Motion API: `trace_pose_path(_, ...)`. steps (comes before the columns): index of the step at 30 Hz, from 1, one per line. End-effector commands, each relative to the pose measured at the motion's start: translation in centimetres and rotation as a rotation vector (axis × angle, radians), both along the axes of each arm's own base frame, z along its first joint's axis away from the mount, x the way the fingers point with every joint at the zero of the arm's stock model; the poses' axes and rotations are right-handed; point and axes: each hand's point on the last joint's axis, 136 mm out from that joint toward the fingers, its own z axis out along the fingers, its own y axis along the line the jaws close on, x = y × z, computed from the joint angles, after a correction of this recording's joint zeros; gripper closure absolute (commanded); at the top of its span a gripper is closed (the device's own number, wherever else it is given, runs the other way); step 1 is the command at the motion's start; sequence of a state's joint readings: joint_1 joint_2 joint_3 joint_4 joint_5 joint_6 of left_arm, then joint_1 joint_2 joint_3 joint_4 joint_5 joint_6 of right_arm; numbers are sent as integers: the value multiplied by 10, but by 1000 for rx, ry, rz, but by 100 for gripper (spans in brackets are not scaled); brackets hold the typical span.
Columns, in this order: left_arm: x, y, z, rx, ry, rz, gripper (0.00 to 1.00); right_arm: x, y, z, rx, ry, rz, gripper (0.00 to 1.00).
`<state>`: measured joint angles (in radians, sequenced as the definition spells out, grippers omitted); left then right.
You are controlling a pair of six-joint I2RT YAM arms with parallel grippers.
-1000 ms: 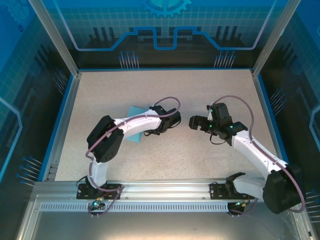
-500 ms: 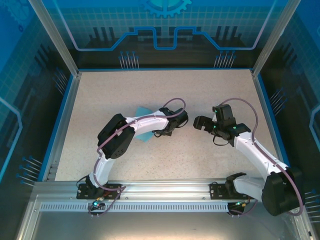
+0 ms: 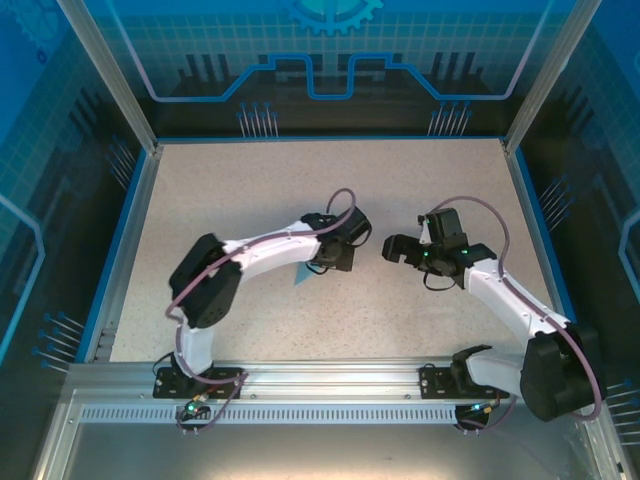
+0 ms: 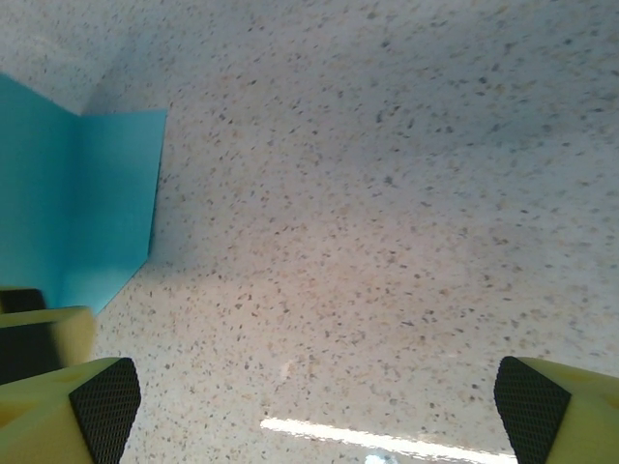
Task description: Fold a paper plane with a square sheet of paper (pick it up from the middle)
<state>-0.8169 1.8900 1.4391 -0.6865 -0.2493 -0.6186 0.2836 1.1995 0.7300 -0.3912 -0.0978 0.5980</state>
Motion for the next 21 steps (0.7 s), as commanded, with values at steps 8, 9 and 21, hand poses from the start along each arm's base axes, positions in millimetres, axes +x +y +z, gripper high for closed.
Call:
trace_pose_path(8, -1, 40, 46, -377, -22, 96, 39, -4, 107, 15, 178, 0, 296, 2)
trace_pose_path(9, -1, 49, 43, -390, -17, 120, 39, -7, 117, 12, 194, 18, 316, 2)
trace_pose_path(21, -7, 79, -2, -506, 90, 249, 40, -20, 154, -30, 223, 200, 276, 13)
